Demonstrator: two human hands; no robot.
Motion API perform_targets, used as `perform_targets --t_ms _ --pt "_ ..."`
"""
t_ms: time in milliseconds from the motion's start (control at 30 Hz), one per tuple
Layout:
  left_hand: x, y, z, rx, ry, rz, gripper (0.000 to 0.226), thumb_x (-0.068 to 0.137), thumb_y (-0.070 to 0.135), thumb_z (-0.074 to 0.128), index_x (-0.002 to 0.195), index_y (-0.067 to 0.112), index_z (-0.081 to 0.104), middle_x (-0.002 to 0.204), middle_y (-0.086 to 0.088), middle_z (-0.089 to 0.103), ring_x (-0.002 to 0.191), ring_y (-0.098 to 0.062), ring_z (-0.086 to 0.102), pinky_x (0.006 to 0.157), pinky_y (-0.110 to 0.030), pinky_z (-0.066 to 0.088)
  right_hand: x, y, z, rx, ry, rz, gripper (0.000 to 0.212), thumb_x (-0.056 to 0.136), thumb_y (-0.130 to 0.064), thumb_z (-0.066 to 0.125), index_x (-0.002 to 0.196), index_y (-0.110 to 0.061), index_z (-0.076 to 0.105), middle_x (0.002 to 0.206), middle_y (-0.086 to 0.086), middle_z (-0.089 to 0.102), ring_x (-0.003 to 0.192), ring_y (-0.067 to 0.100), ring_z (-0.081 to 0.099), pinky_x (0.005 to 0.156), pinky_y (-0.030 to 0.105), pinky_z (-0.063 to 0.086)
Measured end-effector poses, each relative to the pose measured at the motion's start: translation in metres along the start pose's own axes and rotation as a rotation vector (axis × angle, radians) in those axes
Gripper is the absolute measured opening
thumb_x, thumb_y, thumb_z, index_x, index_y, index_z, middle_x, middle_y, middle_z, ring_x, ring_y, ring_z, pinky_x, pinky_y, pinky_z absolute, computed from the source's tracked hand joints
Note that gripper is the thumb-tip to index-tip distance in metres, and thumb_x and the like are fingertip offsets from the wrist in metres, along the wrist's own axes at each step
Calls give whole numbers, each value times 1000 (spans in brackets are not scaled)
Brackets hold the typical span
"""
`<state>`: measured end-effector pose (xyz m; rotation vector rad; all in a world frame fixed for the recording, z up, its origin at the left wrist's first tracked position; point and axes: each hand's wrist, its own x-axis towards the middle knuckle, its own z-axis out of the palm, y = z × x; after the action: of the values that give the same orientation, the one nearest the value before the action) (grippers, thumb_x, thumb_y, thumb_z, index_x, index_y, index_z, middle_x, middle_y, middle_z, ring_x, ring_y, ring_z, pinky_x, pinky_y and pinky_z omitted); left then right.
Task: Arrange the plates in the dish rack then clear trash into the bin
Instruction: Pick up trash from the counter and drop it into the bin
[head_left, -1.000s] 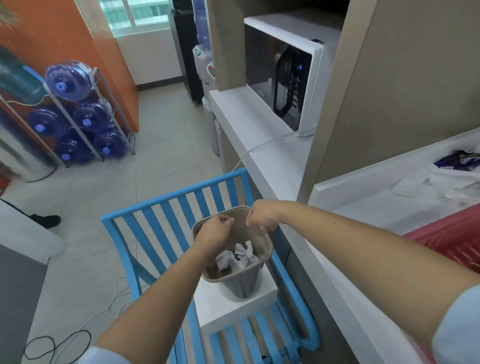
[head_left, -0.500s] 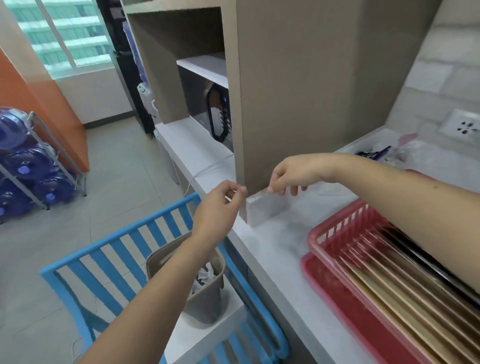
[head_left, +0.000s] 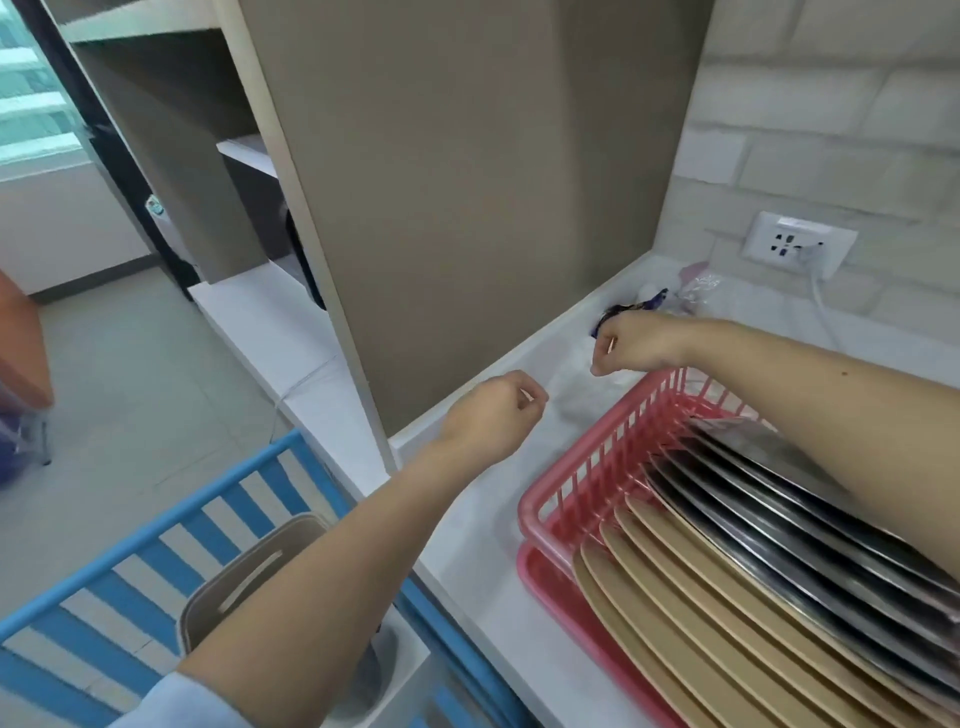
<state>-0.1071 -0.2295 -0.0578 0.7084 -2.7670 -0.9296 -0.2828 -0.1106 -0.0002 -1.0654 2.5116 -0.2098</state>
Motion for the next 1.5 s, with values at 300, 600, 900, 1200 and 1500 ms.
perform_targets --t_ms 300,600,900,1200,1500 --pt "73 3 47 231 -82 141 33 97 21 43 125 29 58 125 2 54 117 -18 52 92 -35 48 44 29 5 -174 -27 130 35 82 -31 68 109 -10 69 113 3 69 100 24 65 84 35 52" --pt "119 -1 96 391 -217 141 56 97 19 47 150 22 29 156 -8 24 139 -29 30 108 -41 36 75 46 5 -239 -86 221 40 84 -30 72 63 -15 41 69 -2 44 66 18 47 57 29 38" --pt "128 -18 109 560 -113 274 35 103 21 41 135 9 43 131 -12 47 116 -30 47 94 -37 42 93 49 11 -400 -259 270 21 81 -26 76 87 -13 60 88 1 61 88 24 62 90 36 53" --pt "103 -16 98 458 -75 150 25 101 15 34 121 4 43 123 -14 51 106 -31 56 77 -34 39 103 49 21 -581 -328 262 10 79 -21 71 76 -15 65 76 -2 57 75 20 56 81 31 49" --pt "91 18 53 -197 -39 -83 41 100 48 33 103 10 48 96 -7 63 84 -28 67 76 -42 54 85 44 -23 -241 -50 182 34 94 -32 48 69 -10 50 80 8 50 66 22 46 56 27 35"
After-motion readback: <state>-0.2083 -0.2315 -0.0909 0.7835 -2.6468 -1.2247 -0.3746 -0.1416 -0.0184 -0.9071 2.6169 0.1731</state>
